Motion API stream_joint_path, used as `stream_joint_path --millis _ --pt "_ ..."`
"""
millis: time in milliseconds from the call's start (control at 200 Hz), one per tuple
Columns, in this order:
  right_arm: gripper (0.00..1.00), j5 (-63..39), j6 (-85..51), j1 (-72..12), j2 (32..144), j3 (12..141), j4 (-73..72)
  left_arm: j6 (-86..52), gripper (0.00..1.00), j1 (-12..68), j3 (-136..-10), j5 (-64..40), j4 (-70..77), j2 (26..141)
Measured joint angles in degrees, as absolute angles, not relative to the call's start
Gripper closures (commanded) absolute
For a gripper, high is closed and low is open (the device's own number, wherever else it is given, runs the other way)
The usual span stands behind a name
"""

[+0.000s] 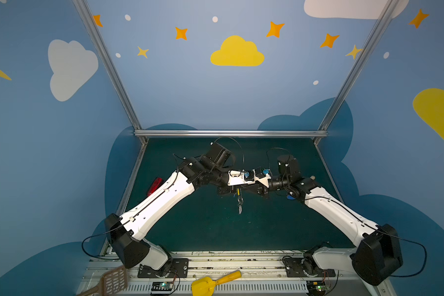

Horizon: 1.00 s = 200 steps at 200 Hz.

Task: Attach keys to a key ring
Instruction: Insert the key into the keyring.

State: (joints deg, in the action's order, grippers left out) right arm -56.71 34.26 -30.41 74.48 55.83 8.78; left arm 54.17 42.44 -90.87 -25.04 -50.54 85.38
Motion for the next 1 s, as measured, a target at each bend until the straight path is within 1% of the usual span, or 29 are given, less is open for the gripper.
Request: stream_joint_path --millis 125,300,456,601,796,1001 --pt "0.79 -57.1 34.3 -30.4 74.5 55.7 8.9 54.4 0.97 42.7 -91.0 -24.4 -50.6 85.4" --pt "0.83 -57.1 34.0 -30.4 74.4 55.6 9.0 54.6 0.96 42.9 -91.0 -23.6 -50.6 85.4" --pt "0.81 -57.4 32.2 -30.4 74.3 55.6 8.5 54.8 0.96 43.2 -91.0 -23.0 -50.9 85.5" --pt "0.81 -57.5 30.1 -30.3 74.1 55.4 7.3 54.8 0.96 43.6 -90.8 -22.6 -50.9 85.7" --pt "0.79 -58.0 27.3 -29.8 72.9 52.5 3.6 53.9 0.96 42.9 -88.1 -23.1 -49.1 85.0" --pt "0.81 -58.6 26.0 -29.7 72.3 51.9 1.0 53.3 0.96 42.7 -87.4 -23.9 -49.0 85.0"
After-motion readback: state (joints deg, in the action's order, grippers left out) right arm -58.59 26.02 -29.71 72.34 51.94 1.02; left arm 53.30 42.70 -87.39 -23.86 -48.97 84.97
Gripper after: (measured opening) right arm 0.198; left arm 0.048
